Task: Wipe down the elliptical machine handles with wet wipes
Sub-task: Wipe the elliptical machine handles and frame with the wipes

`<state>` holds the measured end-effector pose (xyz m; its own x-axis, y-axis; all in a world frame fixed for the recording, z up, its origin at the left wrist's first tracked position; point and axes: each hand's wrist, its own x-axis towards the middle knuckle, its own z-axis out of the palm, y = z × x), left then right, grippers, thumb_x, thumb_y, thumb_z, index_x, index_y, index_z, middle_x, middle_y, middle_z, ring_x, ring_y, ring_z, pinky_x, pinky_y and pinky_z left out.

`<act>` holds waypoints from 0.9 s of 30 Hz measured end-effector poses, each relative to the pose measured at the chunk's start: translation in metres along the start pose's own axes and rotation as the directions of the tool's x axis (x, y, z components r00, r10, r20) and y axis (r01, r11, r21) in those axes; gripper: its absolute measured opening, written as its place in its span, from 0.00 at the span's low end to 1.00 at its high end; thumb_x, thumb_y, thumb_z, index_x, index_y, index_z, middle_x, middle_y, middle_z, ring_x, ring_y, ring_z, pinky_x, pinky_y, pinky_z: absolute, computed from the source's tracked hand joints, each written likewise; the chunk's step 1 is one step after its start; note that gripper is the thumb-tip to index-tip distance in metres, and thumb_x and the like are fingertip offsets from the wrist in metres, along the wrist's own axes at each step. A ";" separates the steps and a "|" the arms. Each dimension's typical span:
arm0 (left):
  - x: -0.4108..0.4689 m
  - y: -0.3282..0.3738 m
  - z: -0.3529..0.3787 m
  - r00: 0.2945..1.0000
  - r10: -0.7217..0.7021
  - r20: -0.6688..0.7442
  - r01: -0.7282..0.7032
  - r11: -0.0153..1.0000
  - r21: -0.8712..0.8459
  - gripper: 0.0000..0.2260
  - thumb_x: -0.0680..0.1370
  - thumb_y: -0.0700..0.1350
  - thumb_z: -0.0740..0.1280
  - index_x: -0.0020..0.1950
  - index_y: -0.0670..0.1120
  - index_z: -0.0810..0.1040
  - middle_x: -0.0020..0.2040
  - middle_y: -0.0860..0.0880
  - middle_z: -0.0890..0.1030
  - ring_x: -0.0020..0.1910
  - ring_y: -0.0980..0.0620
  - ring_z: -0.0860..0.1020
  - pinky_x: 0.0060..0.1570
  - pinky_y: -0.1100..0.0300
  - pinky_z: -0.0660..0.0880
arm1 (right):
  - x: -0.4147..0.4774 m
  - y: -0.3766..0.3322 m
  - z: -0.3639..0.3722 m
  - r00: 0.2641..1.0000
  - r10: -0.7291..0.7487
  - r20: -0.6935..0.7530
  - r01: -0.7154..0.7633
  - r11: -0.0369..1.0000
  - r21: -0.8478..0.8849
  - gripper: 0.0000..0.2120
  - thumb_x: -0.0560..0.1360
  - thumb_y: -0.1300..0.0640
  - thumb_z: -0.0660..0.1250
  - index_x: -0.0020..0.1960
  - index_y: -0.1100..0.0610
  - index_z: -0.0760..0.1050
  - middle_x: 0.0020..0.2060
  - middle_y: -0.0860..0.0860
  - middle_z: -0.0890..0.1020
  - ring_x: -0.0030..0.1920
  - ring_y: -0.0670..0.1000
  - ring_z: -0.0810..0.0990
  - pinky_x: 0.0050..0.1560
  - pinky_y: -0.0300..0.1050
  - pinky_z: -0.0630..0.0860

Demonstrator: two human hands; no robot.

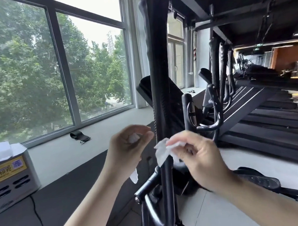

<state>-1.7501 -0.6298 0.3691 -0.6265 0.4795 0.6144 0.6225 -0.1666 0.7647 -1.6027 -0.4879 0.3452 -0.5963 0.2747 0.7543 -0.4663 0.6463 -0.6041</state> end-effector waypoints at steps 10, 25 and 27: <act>-0.015 0.048 0.023 0.997 0.066 0.032 -0.071 0.983 0.172 0.01 0.78 0.45 0.74 0.49 0.51 0.85 0.25 0.61 0.76 0.21 0.59 0.71 0.25 0.64 0.70 | 0.037 -0.002 -0.010 0.964 0.259 -0.059 -0.194 0.838 0.510 0.11 0.77 0.68 0.71 0.54 0.61 0.70 0.34 0.46 0.82 0.30 0.47 0.77 0.34 0.39 0.76; 0.020 0.095 0.059 0.892 0.108 -0.440 0.082 0.917 0.391 0.08 0.78 0.46 0.74 0.57 0.50 0.85 0.30 0.60 0.80 0.21 0.61 0.73 0.25 0.69 0.66 | 0.156 -0.010 -0.054 0.987 0.033 -0.158 0.063 0.822 0.566 0.08 0.78 0.62 0.74 0.45 0.50 0.86 0.43 0.52 0.88 0.40 0.47 0.85 0.41 0.34 0.77; 0.025 0.096 0.066 0.889 0.041 -0.456 0.161 0.904 0.395 0.09 0.77 0.50 0.74 0.57 0.54 0.84 0.25 0.57 0.78 0.22 0.55 0.71 0.24 0.66 0.66 | 0.191 -0.021 -0.051 0.975 -0.066 -0.213 0.183 0.781 0.597 0.09 0.77 0.65 0.74 0.43 0.53 0.86 0.47 0.58 0.86 0.46 0.54 0.85 0.44 0.43 0.80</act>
<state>-1.6751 -0.5773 0.4450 -0.7453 0.0260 0.6663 0.6474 0.2673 0.7137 -1.6737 -0.4121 0.5151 -0.4118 0.3766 0.8298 -0.8635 0.1296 -0.4874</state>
